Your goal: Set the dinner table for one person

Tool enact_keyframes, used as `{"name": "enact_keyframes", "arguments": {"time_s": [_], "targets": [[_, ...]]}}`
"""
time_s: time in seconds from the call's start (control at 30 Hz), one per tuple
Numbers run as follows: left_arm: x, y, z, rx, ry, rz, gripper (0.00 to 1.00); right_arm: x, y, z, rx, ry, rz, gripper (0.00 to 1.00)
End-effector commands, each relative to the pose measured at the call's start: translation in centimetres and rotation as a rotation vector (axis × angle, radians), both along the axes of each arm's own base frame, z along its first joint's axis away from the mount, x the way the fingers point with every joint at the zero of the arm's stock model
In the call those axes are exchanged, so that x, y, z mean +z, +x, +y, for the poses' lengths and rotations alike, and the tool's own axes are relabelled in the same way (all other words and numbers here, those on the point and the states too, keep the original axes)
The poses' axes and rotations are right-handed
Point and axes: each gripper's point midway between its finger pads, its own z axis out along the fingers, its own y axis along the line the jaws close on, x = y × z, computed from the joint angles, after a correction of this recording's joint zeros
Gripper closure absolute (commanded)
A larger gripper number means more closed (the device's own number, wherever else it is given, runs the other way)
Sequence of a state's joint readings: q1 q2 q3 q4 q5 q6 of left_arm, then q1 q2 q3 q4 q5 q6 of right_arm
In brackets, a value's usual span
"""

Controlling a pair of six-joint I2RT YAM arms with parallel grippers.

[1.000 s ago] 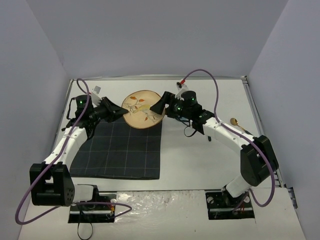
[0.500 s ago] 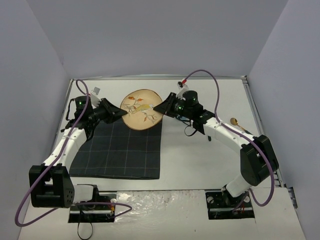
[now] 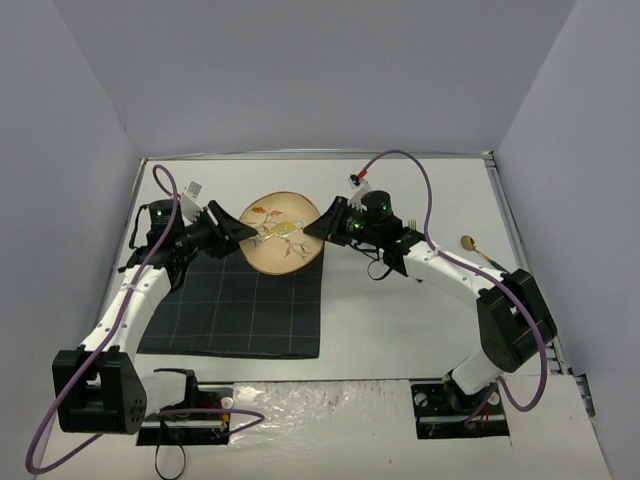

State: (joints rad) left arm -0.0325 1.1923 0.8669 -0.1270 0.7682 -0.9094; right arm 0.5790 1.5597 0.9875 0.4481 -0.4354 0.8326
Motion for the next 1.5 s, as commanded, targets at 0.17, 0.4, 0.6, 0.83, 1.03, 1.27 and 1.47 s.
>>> {"name": "enact_keyframes", "arguments": {"time_s": [0.17, 0.4, 0.6, 0.83, 1.03, 1.27, 1.47], "targets": [[3.9, -0.1, -1.0, -0.039, -0.038, -0.176, 0.53, 4.8, 0.2, 1.2, 0.022, 0.154, -0.132, 1.0], [2.3, 0.1, -0.6, -0.021, -0.006, -0.153, 0.47, 5.9, -0.3, 1.5, 0.042, 0.231, -0.13, 1.0], [1.0, 0.3, -0.3, -0.013, 0.016, -0.131, 0.45, 6.3, -0.2, 0.7, 0.024, 0.239, -0.142, 1.0], [-0.4, 0.1, -0.1, -0.009, 0.03, -0.081, 0.45, 6.8, 0.0, 0.1, 0.012, 0.257, -0.153, 1.0], [-1.9, 0.1, 0.2, 0.005, 0.056, -0.034, 0.45, 7.3, 0.0, -0.3, 0.011, 0.274, -0.163, 1.0], [-2.4, 0.2, 0.4, 0.011, 0.067, -0.019, 0.44, 7.7, -0.2, -0.2, 0.025, 0.3, -0.168, 1.0], [-2.8, 0.3, 0.2, 0.013, 0.045, -0.011, 0.44, 8.4, -0.5, -0.1, 0.039, 0.326, -0.184, 1.0]]}}
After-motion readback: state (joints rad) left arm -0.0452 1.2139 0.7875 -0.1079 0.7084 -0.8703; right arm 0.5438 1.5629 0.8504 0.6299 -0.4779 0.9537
